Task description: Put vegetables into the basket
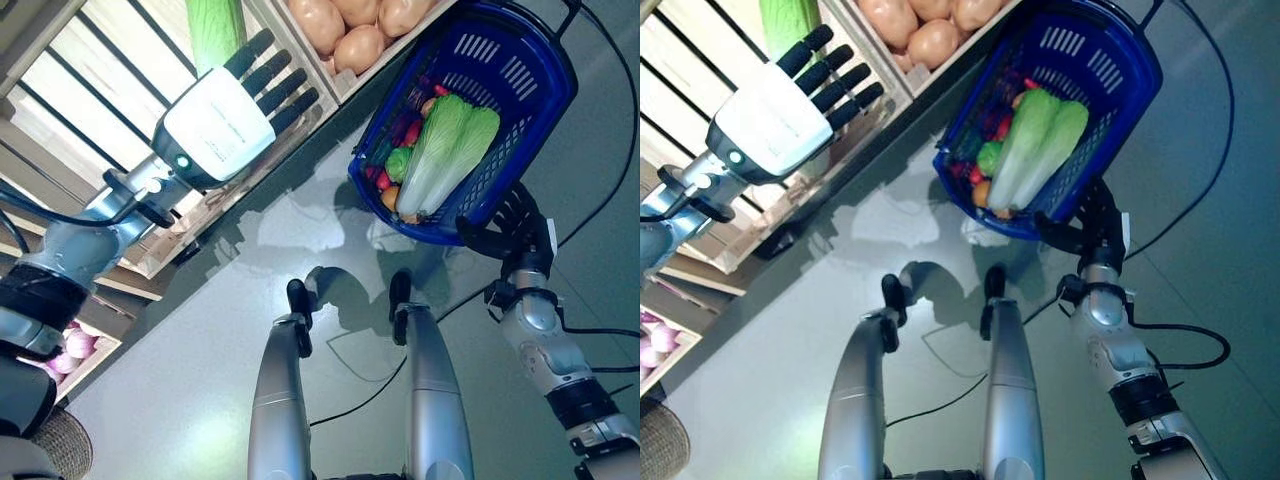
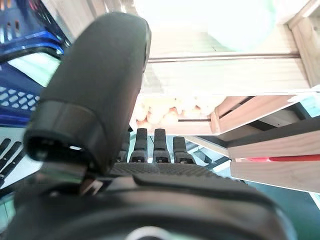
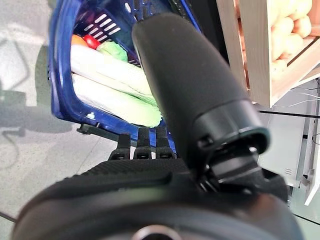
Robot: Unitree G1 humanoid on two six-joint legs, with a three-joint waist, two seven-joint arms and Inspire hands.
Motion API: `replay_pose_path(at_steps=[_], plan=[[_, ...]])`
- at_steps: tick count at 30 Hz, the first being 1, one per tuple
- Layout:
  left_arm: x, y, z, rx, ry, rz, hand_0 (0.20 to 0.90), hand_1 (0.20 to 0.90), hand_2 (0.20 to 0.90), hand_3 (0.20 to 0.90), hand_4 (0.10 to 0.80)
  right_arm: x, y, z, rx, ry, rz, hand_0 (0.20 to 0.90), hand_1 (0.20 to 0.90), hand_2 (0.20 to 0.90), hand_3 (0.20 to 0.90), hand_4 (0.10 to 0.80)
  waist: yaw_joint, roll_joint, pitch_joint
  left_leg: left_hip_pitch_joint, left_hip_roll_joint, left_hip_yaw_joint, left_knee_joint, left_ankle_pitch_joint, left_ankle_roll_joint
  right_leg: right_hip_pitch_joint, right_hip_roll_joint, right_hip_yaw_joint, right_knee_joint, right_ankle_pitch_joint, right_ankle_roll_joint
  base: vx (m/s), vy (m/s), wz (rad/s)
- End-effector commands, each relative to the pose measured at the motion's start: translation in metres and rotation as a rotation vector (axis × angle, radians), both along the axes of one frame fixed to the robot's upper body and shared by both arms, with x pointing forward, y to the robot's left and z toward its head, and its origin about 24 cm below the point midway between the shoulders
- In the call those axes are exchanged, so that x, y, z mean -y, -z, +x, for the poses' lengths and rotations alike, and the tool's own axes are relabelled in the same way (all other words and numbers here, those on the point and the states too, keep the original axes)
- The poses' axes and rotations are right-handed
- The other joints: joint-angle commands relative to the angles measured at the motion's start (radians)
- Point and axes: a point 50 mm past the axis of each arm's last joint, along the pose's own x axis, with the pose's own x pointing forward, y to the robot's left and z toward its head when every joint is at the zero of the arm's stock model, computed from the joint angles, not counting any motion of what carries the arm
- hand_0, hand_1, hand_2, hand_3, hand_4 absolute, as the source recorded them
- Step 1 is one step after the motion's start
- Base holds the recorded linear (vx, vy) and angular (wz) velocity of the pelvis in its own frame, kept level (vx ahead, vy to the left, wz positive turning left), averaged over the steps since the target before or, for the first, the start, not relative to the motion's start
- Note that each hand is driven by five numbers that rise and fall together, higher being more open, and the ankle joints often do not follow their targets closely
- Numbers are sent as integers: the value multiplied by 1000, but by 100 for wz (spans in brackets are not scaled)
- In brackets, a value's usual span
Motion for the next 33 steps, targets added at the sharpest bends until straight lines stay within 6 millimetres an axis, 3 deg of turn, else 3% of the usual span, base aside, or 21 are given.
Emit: replay_pose_path(at_steps=[1, 15, 20, 22, 23, 25, 30, 33], plan=[[-4, -51, -12, 169, -28, -14, 900, 900, 900, 900, 800, 20, -40, -5, 162, 39, -40, 900, 900, 900, 900, 800, -12, 14, -1, 9, -10, 67, -33, -27, 37, 46, 1, -24, -66, 57, -18, 0, 0, 0], [-45, -24, 6, 32, -303, -127, 900, 900, 900, 900, 800, 30, -48, -6, 182, 60, -63, 900, 900, 900, 900, 800, -18, 12, -1, -37, -7, 64, -29, -12, 27, 5, 1, -11, -78, 75, -9, -6, 1, 0], [-54, -27, 8, 110, -375, -171, 900, 900, 900, 900, 800, 31, -51, -5, 190, 69, -64, 900, 900, 900, 900, 800, -20, 10, -1, -60, -3, 66, -17, -16, 29, -20, -4, -11, -68, 76, -8, 11, 3, 0], [-57, -24, 9, 142, -394, -184, 900, 900, 900, 900, 800, 31, -47, -6, 178, 72, -57, 900, 900, 900, 900, 800, -22, 6, -1, -44, -1, 58, 3, -48, 21, -2, -4, -5, -53, 52, 1, 31, 4, 1], [-58, -29, 9, 167, -399, -187, 900, 900, 900, 900, 800, 31, -51, -5, 192, 73, -56, 900, 900, 900, 900, 800, -22, 5, -1, -69, 0, 66, -4, -23, 30, -28, -7, -11, -60, 75, -8, 0, 0, 0], [-62, -27, 10, 192, -424, -197, 900, 900, 900, 900, 800, 30, -48, -5, 179, 75, -52, 900, 900, 900, 900, 800, -21, 0, -1, -51, 0, 56, 10, -50, 22, -7, -6, -8, -49, 54, 1, 36, -3, 1], [-66, -29, 11, 218, -460, -177, 900, 900, 900, 900, 800, 30, -53, -2, 194, 80, -44, 900, 900, 900, 900, 800, -25, -1, -1, -92, 1, 62, 24, -33, 31, -48, -11, -7, -40, 76, -8, -14, 11, 3], [-69, -23, 12, 209, -501, -154, 900, 900, 900, 900, 800, 29, -50, -4, 177, 80, -50, 900, 900, 900, 900, 800, -26, 2, -1, -73, -1, 55, 40, -65, 24, -34, -12, 0, -21, 51, 3, 45, 37, 1]])
